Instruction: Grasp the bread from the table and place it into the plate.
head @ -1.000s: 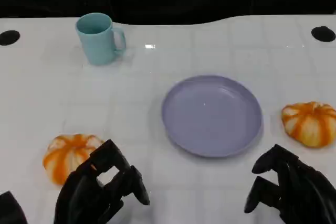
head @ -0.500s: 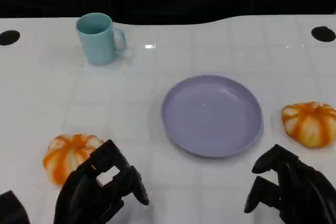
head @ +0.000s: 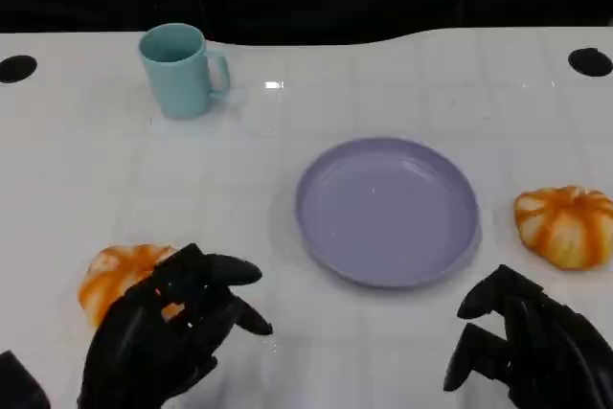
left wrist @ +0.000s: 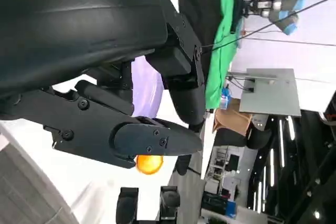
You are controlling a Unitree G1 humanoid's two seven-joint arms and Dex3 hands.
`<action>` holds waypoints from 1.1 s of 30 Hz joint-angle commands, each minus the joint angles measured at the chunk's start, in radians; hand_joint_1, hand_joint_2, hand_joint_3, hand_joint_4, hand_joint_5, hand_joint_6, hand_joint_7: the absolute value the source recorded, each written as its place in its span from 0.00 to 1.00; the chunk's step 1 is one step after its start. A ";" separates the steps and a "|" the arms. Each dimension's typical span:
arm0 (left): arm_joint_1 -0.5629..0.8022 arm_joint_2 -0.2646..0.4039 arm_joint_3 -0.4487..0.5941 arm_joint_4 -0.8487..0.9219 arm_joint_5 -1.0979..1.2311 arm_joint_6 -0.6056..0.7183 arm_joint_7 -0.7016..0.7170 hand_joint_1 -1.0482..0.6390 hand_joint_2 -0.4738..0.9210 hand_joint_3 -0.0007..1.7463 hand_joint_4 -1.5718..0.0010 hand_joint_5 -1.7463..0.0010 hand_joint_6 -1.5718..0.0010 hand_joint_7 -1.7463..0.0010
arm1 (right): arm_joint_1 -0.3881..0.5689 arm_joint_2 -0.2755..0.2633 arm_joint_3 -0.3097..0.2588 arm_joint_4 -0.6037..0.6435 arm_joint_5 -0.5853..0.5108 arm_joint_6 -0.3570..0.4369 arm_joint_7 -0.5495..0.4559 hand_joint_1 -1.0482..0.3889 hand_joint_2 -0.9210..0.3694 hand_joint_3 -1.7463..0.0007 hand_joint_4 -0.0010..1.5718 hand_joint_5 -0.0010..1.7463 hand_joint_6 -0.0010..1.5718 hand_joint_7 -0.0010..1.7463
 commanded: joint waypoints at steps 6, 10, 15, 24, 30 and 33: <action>-0.018 0.132 0.001 -0.078 0.230 -0.048 0.076 0.23 1.00 0.14 0.69 0.46 0.57 0.86 | 0.001 -0.006 -0.003 -0.006 0.003 -0.011 0.002 0.35 0.00 0.73 0.39 1.00 0.26 0.96; -0.025 0.204 -0.003 -0.133 0.342 -0.032 0.109 0.24 1.00 0.13 0.78 0.50 0.63 0.91 | -0.002 -0.006 -0.003 -0.004 0.002 -0.009 0.001 0.36 0.00 0.72 0.40 1.00 0.27 0.96; -0.042 0.319 -0.003 -0.216 0.525 -0.010 0.139 0.25 1.00 0.09 0.88 0.63 0.71 0.98 | -0.004 -0.005 -0.004 -0.008 0.004 0.002 -0.007 0.36 0.00 0.72 0.40 1.00 0.27 0.96; -0.081 0.488 -0.007 -0.380 0.956 0.071 0.193 0.25 1.00 0.07 0.94 0.78 0.79 1.00 | -0.006 -0.007 -0.004 -0.003 0.001 -0.003 -0.007 0.36 0.00 0.71 0.40 1.00 0.27 0.96; -0.121 0.554 -0.056 -0.457 1.157 0.203 0.090 0.25 1.00 0.08 1.00 0.88 0.88 1.00 | -0.005 -0.006 -0.002 -0.007 0.000 0.001 -0.012 0.36 0.00 0.72 0.41 1.00 0.27 0.96; -0.144 0.578 -0.083 -0.459 1.217 0.239 0.048 0.26 1.00 0.07 0.99 0.89 0.89 1.00 | -0.005 -0.006 -0.001 -0.005 -0.001 -0.003 -0.011 0.36 0.00 0.72 0.41 1.00 0.27 0.96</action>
